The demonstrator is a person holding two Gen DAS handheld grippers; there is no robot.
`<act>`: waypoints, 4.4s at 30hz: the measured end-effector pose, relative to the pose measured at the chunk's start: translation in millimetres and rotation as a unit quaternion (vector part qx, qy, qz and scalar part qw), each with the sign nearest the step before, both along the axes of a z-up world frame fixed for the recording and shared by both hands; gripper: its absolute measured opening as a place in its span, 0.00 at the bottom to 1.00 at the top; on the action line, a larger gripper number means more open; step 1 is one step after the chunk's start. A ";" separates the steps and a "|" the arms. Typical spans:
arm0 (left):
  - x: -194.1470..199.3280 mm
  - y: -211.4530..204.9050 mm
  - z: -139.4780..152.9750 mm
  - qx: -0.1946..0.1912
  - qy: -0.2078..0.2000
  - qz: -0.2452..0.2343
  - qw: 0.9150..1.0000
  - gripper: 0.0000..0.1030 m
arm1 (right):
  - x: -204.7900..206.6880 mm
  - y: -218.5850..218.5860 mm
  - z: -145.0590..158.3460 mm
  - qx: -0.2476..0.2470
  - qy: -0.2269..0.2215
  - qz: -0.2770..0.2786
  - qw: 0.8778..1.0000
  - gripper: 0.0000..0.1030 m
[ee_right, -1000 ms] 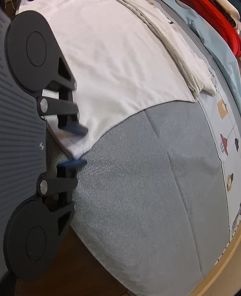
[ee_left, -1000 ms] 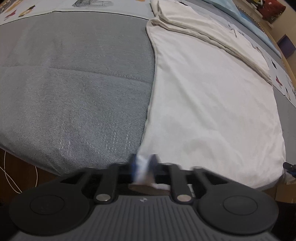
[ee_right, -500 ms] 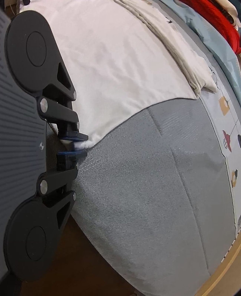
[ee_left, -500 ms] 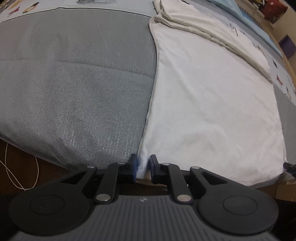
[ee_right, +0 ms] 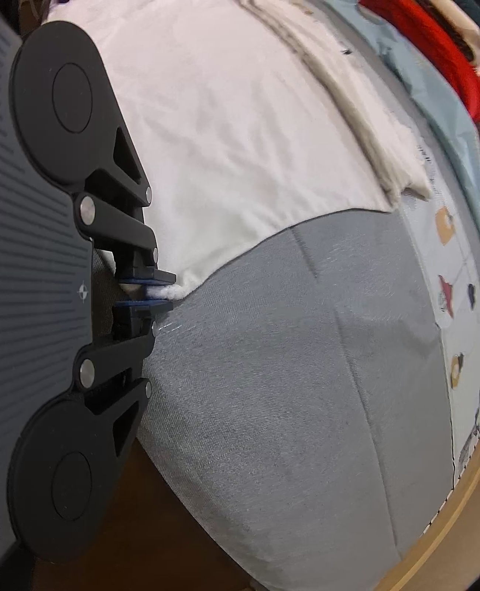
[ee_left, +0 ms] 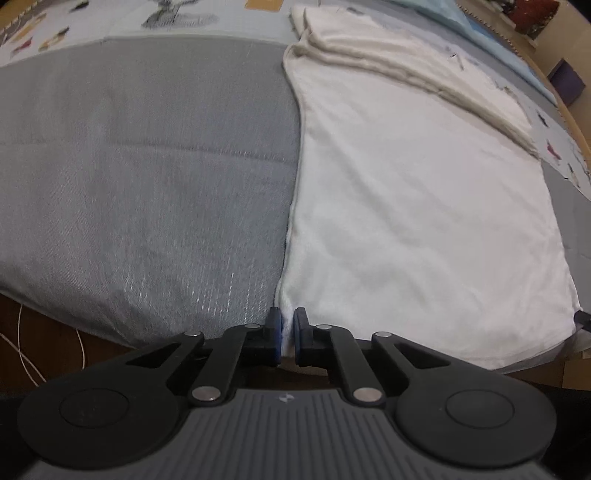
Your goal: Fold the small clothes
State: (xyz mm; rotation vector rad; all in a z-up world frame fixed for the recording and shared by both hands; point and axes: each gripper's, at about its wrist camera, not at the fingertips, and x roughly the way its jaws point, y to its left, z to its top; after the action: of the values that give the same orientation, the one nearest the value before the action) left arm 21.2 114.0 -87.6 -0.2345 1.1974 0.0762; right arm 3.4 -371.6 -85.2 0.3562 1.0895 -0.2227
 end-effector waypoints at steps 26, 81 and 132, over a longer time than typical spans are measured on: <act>-142.2 20.5 208.7 -0.062 -0.241 -0.025 0.968 0.05 | -149.6 -48.7 184.4 0.120 -0.274 -0.022 0.954 0.06; 176.3 38.2 20.6 -0.056 -0.061 -0.002 0.997 0.35 | 179.0 8.1 1.2 0.015 -0.065 0.132 0.989 0.28; 159.3 41.3 25.0 -0.022 0.006 -0.053 0.998 0.47 | 133.9 3.0 11.4 -0.008 -0.010 0.176 0.984 0.43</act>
State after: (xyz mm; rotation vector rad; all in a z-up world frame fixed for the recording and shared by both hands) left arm 180.5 155.3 -62.7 -0.2103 1.2214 -0.0411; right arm 137.3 -368.7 -73.9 0.1472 1.1101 0.0860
